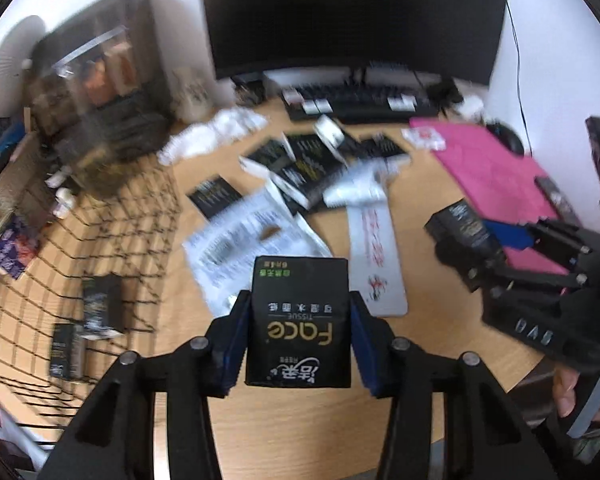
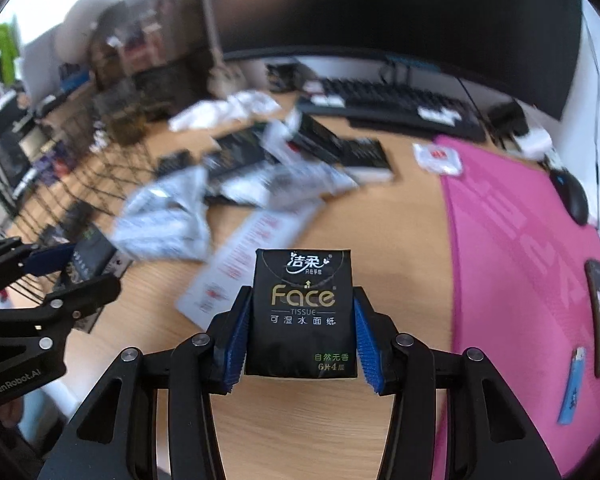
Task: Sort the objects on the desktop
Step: 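Carry both tissue packs over the wire basket and open both tools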
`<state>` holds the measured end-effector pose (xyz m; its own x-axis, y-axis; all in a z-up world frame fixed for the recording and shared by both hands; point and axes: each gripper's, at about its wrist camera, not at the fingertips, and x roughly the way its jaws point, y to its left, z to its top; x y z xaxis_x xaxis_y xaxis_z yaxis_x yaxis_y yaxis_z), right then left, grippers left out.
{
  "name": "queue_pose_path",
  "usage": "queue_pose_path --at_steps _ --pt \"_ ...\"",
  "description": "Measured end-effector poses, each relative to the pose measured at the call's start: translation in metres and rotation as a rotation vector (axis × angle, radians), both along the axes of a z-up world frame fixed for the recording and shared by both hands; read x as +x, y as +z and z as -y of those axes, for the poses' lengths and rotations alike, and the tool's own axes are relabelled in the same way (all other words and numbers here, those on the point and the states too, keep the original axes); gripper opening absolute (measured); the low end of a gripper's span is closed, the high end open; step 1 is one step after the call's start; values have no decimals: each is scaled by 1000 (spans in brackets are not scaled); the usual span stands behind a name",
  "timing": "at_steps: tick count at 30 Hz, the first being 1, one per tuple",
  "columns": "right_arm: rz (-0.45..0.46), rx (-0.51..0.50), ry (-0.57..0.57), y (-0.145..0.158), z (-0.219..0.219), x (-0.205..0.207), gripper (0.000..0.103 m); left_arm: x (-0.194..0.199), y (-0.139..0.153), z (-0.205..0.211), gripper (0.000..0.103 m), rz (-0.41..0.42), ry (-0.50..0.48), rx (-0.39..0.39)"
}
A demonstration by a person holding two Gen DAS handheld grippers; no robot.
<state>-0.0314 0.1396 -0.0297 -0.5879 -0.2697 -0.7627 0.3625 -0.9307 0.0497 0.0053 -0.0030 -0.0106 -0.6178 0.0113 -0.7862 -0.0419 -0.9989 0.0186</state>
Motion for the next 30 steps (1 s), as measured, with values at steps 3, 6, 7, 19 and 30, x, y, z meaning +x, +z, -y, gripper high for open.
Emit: queue_pose_path --at_steps 3,6,7,19,30 --pt "-43 -16 77 21 33 5 48 10 20 24 52 -47 51 10" --pt "-70 -50 179 40 75 9 47 21 34 59 52 -73 137 24" --pt "-77 -58 211 46 90 10 47 24 38 72 52 -83 169 29" --pt "-86 -87 481 65 252 24 48 53 39 206 52 -97 455 73" --pt "-44 -102 472 45 266 9 54 50 22 231 58 -88 475 172"
